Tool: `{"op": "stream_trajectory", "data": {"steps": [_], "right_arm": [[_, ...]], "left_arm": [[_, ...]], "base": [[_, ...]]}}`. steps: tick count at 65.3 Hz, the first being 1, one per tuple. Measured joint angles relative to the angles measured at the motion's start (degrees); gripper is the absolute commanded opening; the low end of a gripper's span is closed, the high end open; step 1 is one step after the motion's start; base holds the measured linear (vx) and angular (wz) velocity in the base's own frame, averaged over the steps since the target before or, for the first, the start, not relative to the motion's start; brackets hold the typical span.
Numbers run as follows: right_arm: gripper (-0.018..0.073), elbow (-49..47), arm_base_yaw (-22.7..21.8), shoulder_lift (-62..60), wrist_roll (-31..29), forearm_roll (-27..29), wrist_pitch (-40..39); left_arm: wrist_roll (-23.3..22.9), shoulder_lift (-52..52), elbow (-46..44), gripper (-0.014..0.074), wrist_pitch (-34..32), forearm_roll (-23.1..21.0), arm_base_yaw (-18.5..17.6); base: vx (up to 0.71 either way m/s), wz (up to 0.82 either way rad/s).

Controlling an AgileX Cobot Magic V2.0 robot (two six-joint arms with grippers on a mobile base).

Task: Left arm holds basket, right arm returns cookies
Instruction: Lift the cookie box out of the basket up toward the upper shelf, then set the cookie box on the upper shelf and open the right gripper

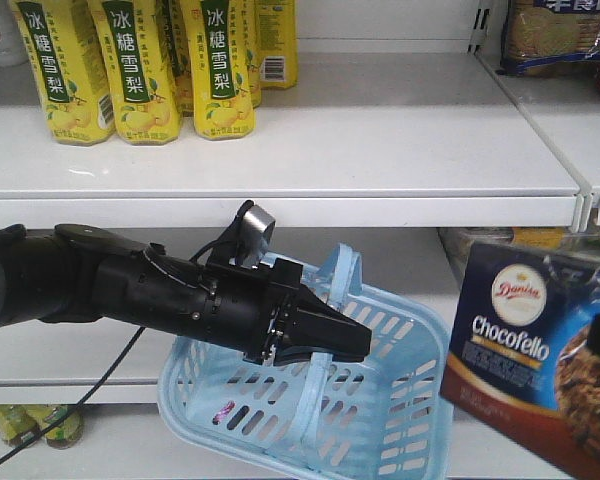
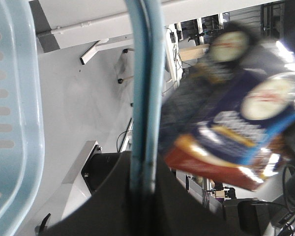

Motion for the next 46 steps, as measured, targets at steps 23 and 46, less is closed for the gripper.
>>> {"op": "stream_trajectory", "data": {"steps": [23, 46], "right_arm": [[0.0172, -6.6, 0.0, 5.8, -0.7, -6.4, -15.0], [0.0172, -6.6, 0.0, 24.8, -2.8, -14.1, -40.4]], "left_arm": [[0.0, 0.0, 0.0, -0.0006, 0.0, 0.0, 0.0], [0.1, 0.0, 0.0, -0.0006, 0.0, 0.1, 0.0]], "base": [[0.00, 0.00], [0.00, 0.00]]}}
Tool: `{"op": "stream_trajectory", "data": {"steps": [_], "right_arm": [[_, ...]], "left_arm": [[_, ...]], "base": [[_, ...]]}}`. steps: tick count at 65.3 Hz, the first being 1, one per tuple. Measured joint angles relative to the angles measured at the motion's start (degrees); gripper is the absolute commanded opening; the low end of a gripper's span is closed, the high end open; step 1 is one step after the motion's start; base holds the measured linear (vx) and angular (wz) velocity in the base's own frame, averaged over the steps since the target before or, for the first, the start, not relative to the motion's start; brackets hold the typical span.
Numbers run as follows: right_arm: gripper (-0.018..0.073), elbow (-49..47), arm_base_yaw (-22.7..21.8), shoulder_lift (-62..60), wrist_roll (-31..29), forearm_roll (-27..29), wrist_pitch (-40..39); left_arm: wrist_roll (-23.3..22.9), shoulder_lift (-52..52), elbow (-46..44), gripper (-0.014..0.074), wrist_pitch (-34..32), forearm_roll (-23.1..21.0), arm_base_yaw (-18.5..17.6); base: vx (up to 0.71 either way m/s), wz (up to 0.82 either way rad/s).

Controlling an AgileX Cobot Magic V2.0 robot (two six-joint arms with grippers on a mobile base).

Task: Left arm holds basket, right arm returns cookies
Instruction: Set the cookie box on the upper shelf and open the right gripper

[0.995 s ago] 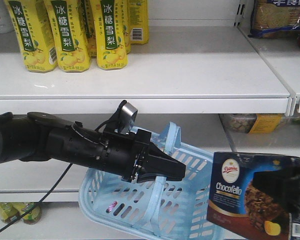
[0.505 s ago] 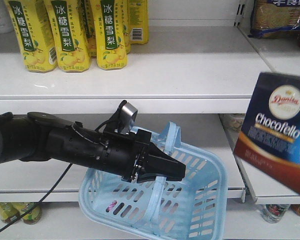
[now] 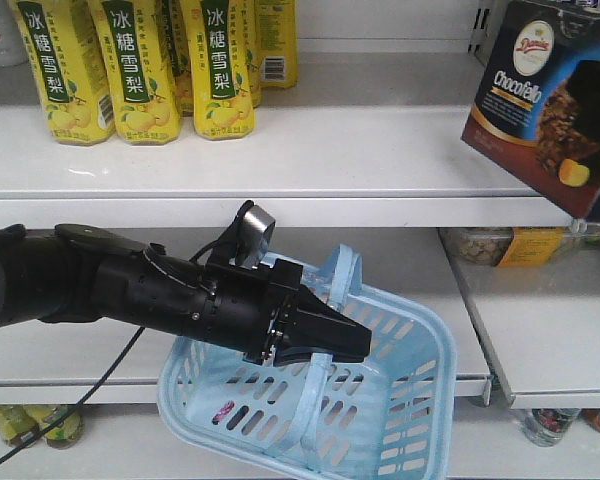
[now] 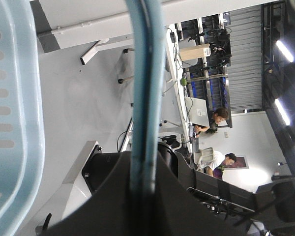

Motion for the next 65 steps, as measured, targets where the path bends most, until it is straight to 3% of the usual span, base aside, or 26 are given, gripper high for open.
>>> {"op": "stream_trajectory", "data": {"steps": [17, 28, 43, 65], "right_arm": [[0.0179, 0.0, 0.0, 12.6, -3.8, -1.3, -15.6], [0.0182, 0.0, 0.0, 18.0, -8.1, -1.5, -21.0], [0.0200, 0.0, -1.2, 22.0, -8.9, -1.3, -27.0], [0.0426, -0.3, -2.7, 23.6, -9.4, -0.6, -27.3]], "left_arm": [[0.1, 0.0, 0.0, -0.0006, 0.0, 0.0, 0.0], [0.1, 0.0, 0.0, -0.0006, 0.0, 0.1, 0.0], [0.1, 0.0, 0.0, -0.0006, 0.0, 0.1, 0.0], [0.1, 0.0, 0.0, -0.0006, 0.0, 0.2, 0.0]], "base": [[0.00, 0.00], [0.00, 0.00], [0.00, 0.00], [0.00, 0.00]]}}
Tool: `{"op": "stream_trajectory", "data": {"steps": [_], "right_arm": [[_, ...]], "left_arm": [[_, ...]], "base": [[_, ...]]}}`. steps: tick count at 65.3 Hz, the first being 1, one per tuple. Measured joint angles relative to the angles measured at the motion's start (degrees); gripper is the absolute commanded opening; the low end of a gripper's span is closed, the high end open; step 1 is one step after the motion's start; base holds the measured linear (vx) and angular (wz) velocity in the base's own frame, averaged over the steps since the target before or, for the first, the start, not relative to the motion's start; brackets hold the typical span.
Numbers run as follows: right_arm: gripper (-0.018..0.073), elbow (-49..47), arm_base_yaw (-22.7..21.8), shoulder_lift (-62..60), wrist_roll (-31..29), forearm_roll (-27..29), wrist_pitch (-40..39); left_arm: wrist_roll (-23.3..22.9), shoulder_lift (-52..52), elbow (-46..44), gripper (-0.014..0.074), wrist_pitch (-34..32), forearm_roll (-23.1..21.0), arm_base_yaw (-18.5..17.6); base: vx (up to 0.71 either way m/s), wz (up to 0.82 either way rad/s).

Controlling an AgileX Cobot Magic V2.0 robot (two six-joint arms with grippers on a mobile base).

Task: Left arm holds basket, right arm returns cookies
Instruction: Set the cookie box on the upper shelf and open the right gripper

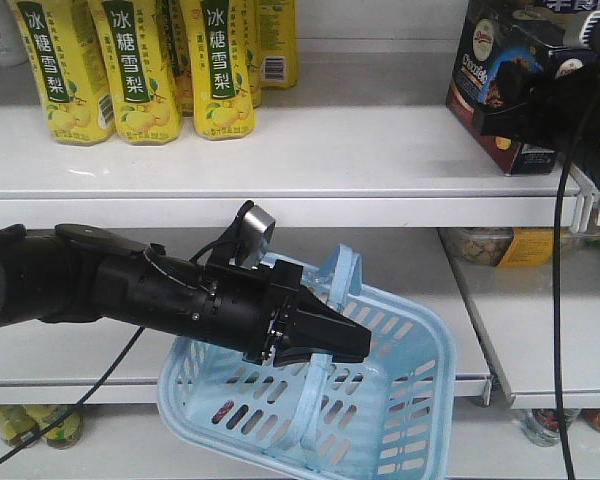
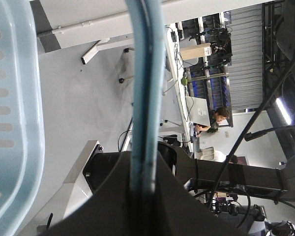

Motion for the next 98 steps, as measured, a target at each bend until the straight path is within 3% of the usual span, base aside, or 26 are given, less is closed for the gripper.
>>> {"op": "stream_trajectory", "data": {"steps": [17, 35, 98], "right_arm": [[0.0542, 0.0, 0.0, 0.2, 0.0, 0.0, 3.3], [0.0543, 0.1, 0.0, -4.1, 0.0, 0.0, 7.0], [0.0543, 1.0, 0.0, -23.4, -0.5, 0.0, 31.0]], "left_arm": [[0.0, 0.0, 0.0, -0.0006, 0.0, 0.0, 0.0], [0.0, 0.0, 0.0, -0.0006, 0.0, 0.0, 0.0], [0.0, 0.0, 0.0, -0.0006, -0.1, 0.0, 0.0]], "base": [[0.00, 0.00], [0.00, 0.00], [0.00, 0.00]]}}
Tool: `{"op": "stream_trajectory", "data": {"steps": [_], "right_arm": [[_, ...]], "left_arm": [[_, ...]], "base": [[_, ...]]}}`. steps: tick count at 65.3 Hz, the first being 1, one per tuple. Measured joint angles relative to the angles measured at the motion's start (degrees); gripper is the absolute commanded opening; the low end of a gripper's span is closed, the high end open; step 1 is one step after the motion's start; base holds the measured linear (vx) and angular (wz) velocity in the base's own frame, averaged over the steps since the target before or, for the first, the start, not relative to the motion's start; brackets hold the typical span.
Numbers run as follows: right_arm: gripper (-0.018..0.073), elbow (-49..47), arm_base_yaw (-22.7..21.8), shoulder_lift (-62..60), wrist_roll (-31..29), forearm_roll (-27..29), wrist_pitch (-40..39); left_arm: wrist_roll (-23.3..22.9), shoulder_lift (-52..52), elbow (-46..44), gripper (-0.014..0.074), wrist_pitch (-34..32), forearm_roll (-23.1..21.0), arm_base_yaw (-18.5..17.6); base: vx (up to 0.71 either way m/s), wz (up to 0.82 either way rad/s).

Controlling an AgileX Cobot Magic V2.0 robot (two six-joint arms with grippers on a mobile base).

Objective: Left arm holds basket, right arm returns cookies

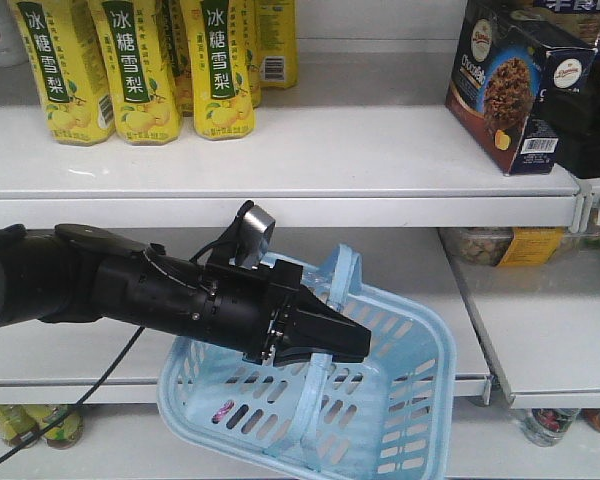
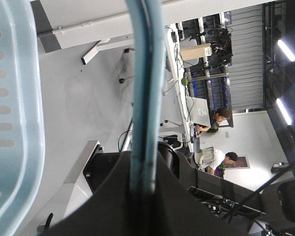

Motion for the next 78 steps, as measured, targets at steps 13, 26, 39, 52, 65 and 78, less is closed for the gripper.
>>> {"op": "stream_trajectory", "data": {"steps": [13, 26, 39, 52, 65, 78], "right_arm": [[0.0542, 6.7, 0.0, -8.7, 0.0, 0.0, 0.3], [0.0541, 16.0, 0.0, -18.7, 0.0, 0.0, 0.7], [0.0541, 23.2, 0.0, -29.2, 0.0, 0.0, 3.9], [0.0541, 28.2, 0.0, -40.4, 0.0, 0.0, 11.1], [0.0541, 34.6, 0.0, -49.3, -0.1, 0.0, 12.2], [0.0541, 41.4, 0.0, -51.9, 0.0, 0.0, 4.6]], "left_arm": [[0.0, 0.0, 0.0, -0.0006, 0.0, 0.0, 0.0], [0.0, 0.0, 0.0, -0.0006, -0.1, 0.0, 0.0], [0.0, 0.0, 0.0, -0.0006, -0.1, 0.0, 0.0], [0.0, 0.0, 0.0, -0.0006, -0.1, 0.0, 0.0], [0.0, 0.0, 0.0, -0.0006, -0.2, 0.0, 0.0], [0.0, 0.0, 0.0, -0.0006, -0.2, 0.0, 0.0]], "base": [[0.00, 0.00], [0.00, 0.00], [0.00, 0.00], [0.00, 0.00], [0.00, 0.00], [0.00, 0.00]]}}
